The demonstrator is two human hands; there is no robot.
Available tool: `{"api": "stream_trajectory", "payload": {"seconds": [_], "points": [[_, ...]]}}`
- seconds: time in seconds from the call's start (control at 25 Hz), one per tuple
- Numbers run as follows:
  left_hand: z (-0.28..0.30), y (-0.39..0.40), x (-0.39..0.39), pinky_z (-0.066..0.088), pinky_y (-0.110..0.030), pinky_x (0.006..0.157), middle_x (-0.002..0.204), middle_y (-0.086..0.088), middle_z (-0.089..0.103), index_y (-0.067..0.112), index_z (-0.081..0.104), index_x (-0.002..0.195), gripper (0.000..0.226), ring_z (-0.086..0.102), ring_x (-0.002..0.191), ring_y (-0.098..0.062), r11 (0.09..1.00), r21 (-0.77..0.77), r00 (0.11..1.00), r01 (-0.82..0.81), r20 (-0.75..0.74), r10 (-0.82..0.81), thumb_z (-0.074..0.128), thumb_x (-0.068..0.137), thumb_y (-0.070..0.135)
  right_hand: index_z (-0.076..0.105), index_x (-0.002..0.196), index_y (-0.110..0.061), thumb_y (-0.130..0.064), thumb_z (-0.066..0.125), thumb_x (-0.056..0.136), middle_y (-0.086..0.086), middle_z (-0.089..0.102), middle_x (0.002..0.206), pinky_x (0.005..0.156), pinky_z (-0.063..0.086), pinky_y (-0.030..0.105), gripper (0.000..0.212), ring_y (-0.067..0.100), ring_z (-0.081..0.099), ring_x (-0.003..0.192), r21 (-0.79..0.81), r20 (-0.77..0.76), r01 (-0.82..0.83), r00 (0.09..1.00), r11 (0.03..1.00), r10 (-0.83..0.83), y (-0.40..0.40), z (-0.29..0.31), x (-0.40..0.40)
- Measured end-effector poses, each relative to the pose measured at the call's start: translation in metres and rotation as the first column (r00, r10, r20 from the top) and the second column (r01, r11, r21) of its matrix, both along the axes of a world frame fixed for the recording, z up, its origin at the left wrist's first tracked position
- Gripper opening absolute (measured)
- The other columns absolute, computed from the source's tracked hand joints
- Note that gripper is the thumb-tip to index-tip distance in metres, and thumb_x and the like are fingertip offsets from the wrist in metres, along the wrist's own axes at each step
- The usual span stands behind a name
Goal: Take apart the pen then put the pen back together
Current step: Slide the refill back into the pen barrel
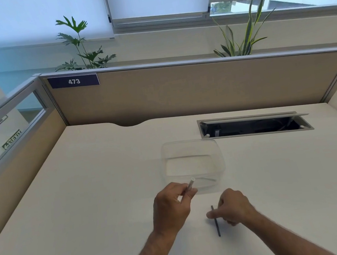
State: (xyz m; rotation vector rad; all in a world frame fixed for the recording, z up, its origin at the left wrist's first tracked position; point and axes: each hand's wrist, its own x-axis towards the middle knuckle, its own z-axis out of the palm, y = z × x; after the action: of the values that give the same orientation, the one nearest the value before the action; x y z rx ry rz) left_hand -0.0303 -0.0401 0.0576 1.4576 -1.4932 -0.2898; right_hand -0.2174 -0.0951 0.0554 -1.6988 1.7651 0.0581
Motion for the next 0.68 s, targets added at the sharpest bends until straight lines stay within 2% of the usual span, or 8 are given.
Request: {"api": "stream_trajectory", "payload": {"seconds": [0.08, 0.2, 0.32, 0.44, 0.56, 0.64, 0.68], "points": [[-0.001, 0.000, -0.001, 0.052, -0.036, 0.055, 0.071, 0.007, 0.067, 0.021, 0.074, 0.082, 0.024, 0.060, 0.063, -0.012, 1.000, 0.016, 1.000, 0.018, -0.002, -0.018, 0.066, 0.084, 0.043, 0.064, 0.054, -0.011, -0.039, 0.087, 0.053, 0.004, 0.069, 0.051, 0.047, 0.059, 0.025, 0.036, 0.015, 0.061, 0.036, 0.049, 0.011, 0.006, 1.000, 0.999, -0.007, 0.002, -0.003, 0.001], [-0.003, 0.000, -0.003, 0.050, -0.036, 0.053, 0.067, 0.005, 0.062, 0.020, 0.073, 0.081, 0.021, 0.056, 0.059, -0.013, 0.999, 0.028, 1.000, 0.027, 0.000, -0.027, 0.067, 0.084, 0.040, 0.072, 0.067, 0.001, -0.021, 0.086, 0.057, 0.011, 0.074, 0.060, 0.053, 0.063, 0.036, 0.027, 0.019, 0.064, 0.041, 0.090, 0.060, 0.050, 0.997, 0.995, -0.055, 0.002, -0.008, 0.003], [-0.004, 0.000, -0.003, 0.049, -0.035, 0.053, 0.066, 0.005, 0.058, 0.020, 0.074, 0.082, 0.014, 0.054, 0.058, -0.012, 0.998, 0.046, 0.999, 0.040, -0.010, -0.040, 0.070, 0.084, 0.033, 0.073, 0.074, 0.005, -0.014, 0.083, 0.060, 0.015, 0.075, 0.065, 0.055, 0.064, 0.040, 0.026, 0.022, 0.067, 0.046, 0.135, 0.095, 0.078, 0.991, 0.988, -0.091, 0.000, -0.013, 0.004], [-0.007, 0.000, -0.004, 0.049, -0.035, 0.054, 0.067, 0.004, 0.057, 0.020, 0.074, 0.083, 0.012, 0.054, 0.060, -0.013, 0.995, 0.076, 0.998, 0.059, -0.029, -0.057, 0.069, 0.085, 0.031, 0.069, 0.068, -0.001, -0.014, 0.075, 0.059, 0.014, 0.073, 0.063, 0.051, 0.063, 0.037, 0.017, 0.024, 0.067, 0.046, 0.121, 0.081, 0.069, 0.994, 0.990, -0.079, 0.001, -0.015, 0.007], [-0.012, 0.001, -0.003, 0.050, -0.036, 0.056, 0.069, 0.003, 0.058, 0.019, 0.074, 0.086, 0.011, 0.056, 0.062, -0.014, 0.992, 0.104, 0.997, 0.069, -0.045, -0.064, 0.069, 0.087, 0.029, 0.062, 0.051, -0.011, -0.020, 0.063, 0.055, 0.011, 0.071, 0.054, 0.051, 0.061, 0.034, 0.010, 0.025, 0.068, 0.045, 0.039, 0.084, 0.032, 0.996, 0.999, -0.035, 0.007, -0.016, 0.006], [-0.015, 0.002, -0.002, 0.051, -0.036, 0.059, 0.072, 0.003, 0.061, 0.020, 0.074, 0.088, 0.012, 0.058, 0.065, -0.014, 0.988, 0.130, 0.996, 0.084, -0.052, -0.078, 0.068, 0.087, 0.030, 0.059, 0.048, -0.011, -0.018, 0.063, 0.056, 0.010, 0.068, 0.049, 0.049, 0.058, 0.031, 0.012, 0.022, 0.064, 0.042, 0.010, 0.199, 0.087, 0.976, 0.996, -0.087, 0.009, -0.011, 0.003], [-0.016, 0.003, -0.002, 0.051, -0.036, 0.060, 0.073, 0.004, 0.063, 0.020, 0.074, 0.089, 0.013, 0.058, 0.067, -0.013, 0.986, 0.141, 0.995, 0.093, -0.053, -0.086, 0.067, 0.087, 0.031, 0.062, 0.053, -0.005, -0.014, 0.064, 0.060, 0.013, 0.070, 0.053, 0.049, 0.059, 0.031, 0.011, 0.023, 0.066, 0.044, 0.020, 0.296, 0.144, 0.944, 0.989, -0.143, 0.010, -0.008, 0.001]]}}
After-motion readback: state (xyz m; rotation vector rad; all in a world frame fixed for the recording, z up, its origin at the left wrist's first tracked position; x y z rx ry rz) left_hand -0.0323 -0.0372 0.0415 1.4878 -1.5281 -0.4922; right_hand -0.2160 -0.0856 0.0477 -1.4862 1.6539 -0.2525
